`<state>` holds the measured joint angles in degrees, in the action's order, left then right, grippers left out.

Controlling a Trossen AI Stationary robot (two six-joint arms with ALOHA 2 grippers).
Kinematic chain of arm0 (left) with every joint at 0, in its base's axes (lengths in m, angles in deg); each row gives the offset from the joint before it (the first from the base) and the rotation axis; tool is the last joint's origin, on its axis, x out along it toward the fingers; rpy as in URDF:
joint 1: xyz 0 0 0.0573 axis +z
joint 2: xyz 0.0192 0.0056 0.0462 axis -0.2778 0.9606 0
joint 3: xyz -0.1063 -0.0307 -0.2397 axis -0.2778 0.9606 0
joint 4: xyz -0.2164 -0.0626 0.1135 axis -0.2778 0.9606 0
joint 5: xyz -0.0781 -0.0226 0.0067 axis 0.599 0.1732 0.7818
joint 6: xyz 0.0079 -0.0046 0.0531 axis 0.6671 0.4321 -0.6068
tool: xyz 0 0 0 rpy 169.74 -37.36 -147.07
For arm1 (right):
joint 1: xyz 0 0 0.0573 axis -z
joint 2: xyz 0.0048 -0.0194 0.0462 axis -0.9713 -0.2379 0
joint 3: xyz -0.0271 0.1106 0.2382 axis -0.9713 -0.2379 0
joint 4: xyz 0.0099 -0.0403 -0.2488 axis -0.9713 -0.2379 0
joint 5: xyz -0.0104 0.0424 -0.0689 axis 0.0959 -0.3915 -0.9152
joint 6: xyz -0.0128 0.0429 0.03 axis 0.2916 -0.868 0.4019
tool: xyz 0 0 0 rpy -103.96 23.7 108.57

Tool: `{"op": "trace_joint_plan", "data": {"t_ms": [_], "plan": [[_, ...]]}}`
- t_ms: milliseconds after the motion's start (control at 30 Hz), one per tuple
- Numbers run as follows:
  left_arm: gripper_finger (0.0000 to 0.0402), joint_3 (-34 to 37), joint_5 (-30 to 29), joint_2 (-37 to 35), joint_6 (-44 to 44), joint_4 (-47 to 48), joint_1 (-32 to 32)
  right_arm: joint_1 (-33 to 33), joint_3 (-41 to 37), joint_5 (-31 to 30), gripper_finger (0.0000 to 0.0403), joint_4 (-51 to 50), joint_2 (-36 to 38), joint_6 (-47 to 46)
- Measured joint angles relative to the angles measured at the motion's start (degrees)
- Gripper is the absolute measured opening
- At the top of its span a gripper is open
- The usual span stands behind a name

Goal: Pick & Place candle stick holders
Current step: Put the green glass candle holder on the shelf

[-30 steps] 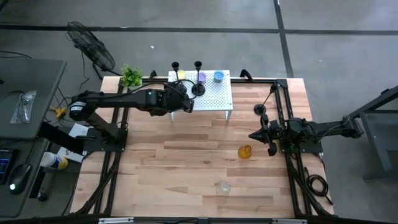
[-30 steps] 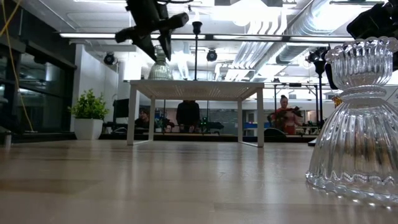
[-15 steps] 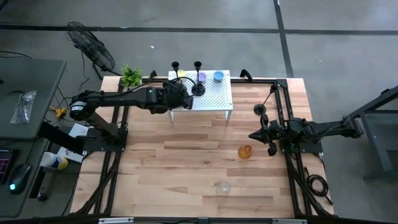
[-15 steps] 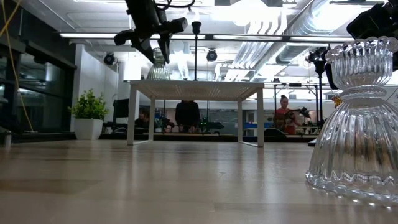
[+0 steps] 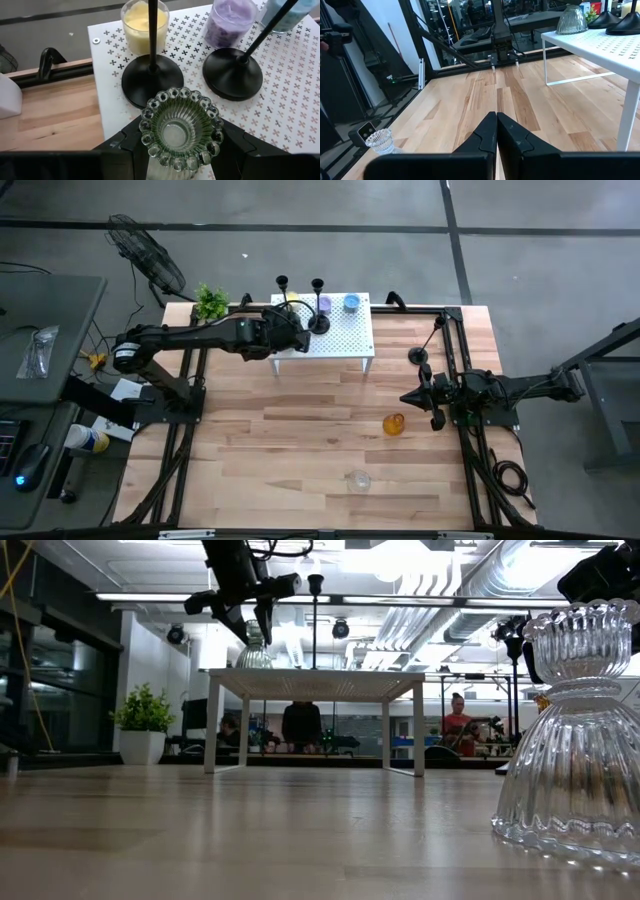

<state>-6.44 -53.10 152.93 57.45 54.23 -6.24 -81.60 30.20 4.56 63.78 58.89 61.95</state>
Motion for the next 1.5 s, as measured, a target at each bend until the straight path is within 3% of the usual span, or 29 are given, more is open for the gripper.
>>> {"op": "trace_joint_plan", "data": {"t_ms": [1300,1500], "plan": [[0.0152,0.00,1.87,1.01,-2.01,-2.81,0.22,0.00,0.00,0.00,0.0002,0.02,-0.02,0.00],[0.0178,0.15,2.98,1.25,-3.31,-2.14,0.22,0.00,0.00,0.00,0.0002,0.02,-0.02,0.00]]}}
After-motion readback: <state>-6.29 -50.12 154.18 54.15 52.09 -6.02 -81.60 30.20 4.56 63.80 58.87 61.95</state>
